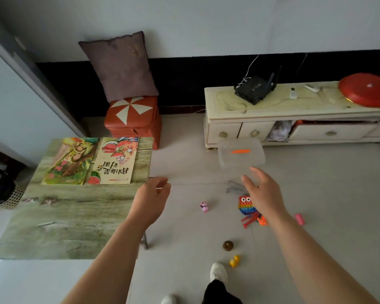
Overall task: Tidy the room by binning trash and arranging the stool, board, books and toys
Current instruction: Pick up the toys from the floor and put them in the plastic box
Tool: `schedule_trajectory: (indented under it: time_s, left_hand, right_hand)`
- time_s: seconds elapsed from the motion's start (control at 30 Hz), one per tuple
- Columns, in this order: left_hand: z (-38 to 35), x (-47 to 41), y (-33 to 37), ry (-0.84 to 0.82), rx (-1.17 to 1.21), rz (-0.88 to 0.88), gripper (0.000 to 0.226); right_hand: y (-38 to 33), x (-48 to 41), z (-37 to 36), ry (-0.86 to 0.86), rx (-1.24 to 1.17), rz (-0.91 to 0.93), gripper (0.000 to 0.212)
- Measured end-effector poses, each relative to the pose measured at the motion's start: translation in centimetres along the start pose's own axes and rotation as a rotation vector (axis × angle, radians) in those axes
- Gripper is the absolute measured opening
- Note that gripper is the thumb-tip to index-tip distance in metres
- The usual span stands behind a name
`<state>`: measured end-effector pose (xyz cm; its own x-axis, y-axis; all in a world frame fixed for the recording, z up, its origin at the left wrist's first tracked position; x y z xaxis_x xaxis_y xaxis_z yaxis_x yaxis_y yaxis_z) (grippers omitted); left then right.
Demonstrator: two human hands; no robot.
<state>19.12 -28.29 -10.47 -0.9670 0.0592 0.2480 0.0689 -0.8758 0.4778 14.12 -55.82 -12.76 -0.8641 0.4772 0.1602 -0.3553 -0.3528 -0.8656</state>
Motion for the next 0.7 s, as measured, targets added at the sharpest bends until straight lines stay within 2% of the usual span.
schedule_trajectory:
  time_s: [0.3, 0.43, 0.53, 0.7]
  left_hand:
    - [-2.4, 5.1, -2.3, -0.217, -0.046, -0.243, 0.028]
    - [-3.4, 6.7, -2.4, -0.298, -0.046, -0.283, 0.028]
    - [-4.2, 7.3, -0.9, -0.339, -0.029, -0.350, 0.028]
    - [-5.2, 7.3, 0.3, -0.353, -0.021, -0.370, 0.028]
  right_hand:
    - [3.6, 13.1, 1.4, 0.267, -0.031, -0.219, 0.039]
    - [5.6, 18.1, 1.5, 0.316, -0.024, -0.285, 0.045]
    - [6.1, 19.9, 2.2, 0.387, -0.041, -0.331, 0.046]
    - [6.9, 19.5, 3.0, 0.381, -0.022, -0.342, 0.049]
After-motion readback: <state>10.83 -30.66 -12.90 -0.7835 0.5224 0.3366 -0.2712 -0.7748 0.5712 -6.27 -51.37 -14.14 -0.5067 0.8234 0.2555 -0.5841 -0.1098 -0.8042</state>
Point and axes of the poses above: each hand's wrist, its own x-axis away from the middle knuckle, its own z-axis out of the back of the hand, y = z × x, the point moved 2 cm from there along -x, towards the middle knuckle, and after that the axes turned 15 degrees about -x, right-handed, at the moved point
